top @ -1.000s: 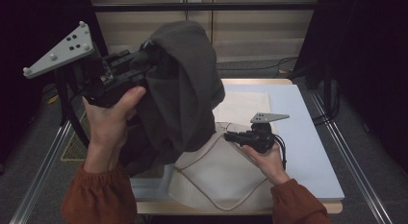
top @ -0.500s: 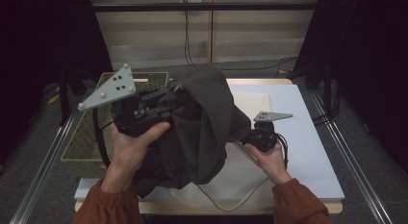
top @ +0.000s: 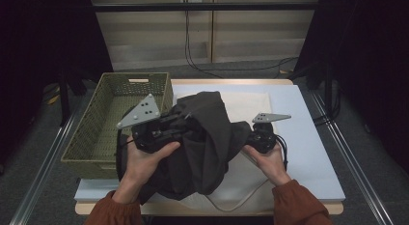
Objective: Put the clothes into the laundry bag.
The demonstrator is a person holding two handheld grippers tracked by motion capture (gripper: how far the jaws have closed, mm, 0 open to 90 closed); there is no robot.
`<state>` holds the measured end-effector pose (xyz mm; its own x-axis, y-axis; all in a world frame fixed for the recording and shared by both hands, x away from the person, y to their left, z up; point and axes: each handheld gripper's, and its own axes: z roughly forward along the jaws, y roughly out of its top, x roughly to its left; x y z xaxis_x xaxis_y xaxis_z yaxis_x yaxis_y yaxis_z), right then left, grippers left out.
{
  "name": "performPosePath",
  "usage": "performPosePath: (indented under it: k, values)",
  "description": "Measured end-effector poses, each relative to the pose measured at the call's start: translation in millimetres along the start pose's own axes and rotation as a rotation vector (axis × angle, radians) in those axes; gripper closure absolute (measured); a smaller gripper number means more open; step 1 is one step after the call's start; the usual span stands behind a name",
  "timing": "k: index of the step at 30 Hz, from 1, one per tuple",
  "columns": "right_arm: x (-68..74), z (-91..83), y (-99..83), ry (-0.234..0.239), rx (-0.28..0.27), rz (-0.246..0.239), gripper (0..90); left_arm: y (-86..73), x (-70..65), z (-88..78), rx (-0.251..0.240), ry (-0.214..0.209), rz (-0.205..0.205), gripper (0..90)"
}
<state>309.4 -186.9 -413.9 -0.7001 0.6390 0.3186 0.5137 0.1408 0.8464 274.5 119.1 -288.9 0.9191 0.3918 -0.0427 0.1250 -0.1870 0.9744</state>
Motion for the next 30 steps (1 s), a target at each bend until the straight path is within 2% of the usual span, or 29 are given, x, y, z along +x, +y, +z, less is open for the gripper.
performPosePath:
  k: [4, 9, 10, 11, 14, 16, 20, 22, 23, 25, 26, 29, 30]
  values:
    - [1.4, 2.2, -0.2, 0.0, 0.007, -0.006, 88.9, -9.4, -9.2, 24.6, 0.065, -0.034, 0.024, 73.0]
    - [0.7, 1.9, -0.8, 0.0, 0.01, 0.002, 89.0, -32.6, -21.3, 58.0, 0.141, -0.087, 0.025, 72.9]
    - [0.9, 1.6, -1.1, -0.001, 0.011, -0.002, 89.0, -36.9, -23.8, 63.5, 0.163, -0.088, 0.04, 72.8]
    - [0.7, 1.3, -1.5, -0.001, 0.012, -0.005, 89.0, -42.7, -26.9, 70.8, 0.178, -0.095, 0.038, 72.8]
    - [-2.0, 1.1, -3.0, -0.009, 0.016, 0.007, 89.1, -52.2, -29.7, 81.7, 0.221, -0.099, 0.056, 72.6]
    - [-4.3, 0.1, -3.5, -0.014, 0.014, 0.017, 89.1, -57.9, -27.3, 86.9, 0.228, -0.101, 0.032, 72.6]
    - [-5.1, 1.5, -4.3, -0.021, 0.018, 0.013, 89.3, -70.3, -30.0, 97.6, 0.282, -0.102, 0.046, 72.4]
    - [-6.0, 1.8, -4.9, -0.021, 0.023, 0.018, 89.3, -79.1, -29.7, 102.7, 0.307, -0.112, 0.036, 72.4]
    - [-6.5, 2.1, -5.6, -0.025, 0.025, 0.017, 89.3, -82.3, -30.1, 104.6, 0.312, -0.11, 0.027, 72.3]
    - [-6.8, 2.9, -6.5, -0.029, 0.031, 0.014, 89.3, -90.1, -30.8, 108.3, 0.332, -0.11, 0.034, 72.3]
    - [-6.9, 3.1, -7.0, -0.031, 0.036, 0.013, 89.3, -93.5, -30.9, 110.4, 0.335, -0.116, 0.025, 72.2]
    - [-6.9, 4.0, -7.7, -0.036, 0.045, 0.013, 89.3, -101.1, -31.4, 115.8, 0.365, -0.105, 0.031, 72.2]
    - [-7.0, 4.3, -7.9, -0.039, 0.048, 0.008, 89.3, -103.2, -31.9, 117.8, 0.36, -0.106, 0.028, 72.2]
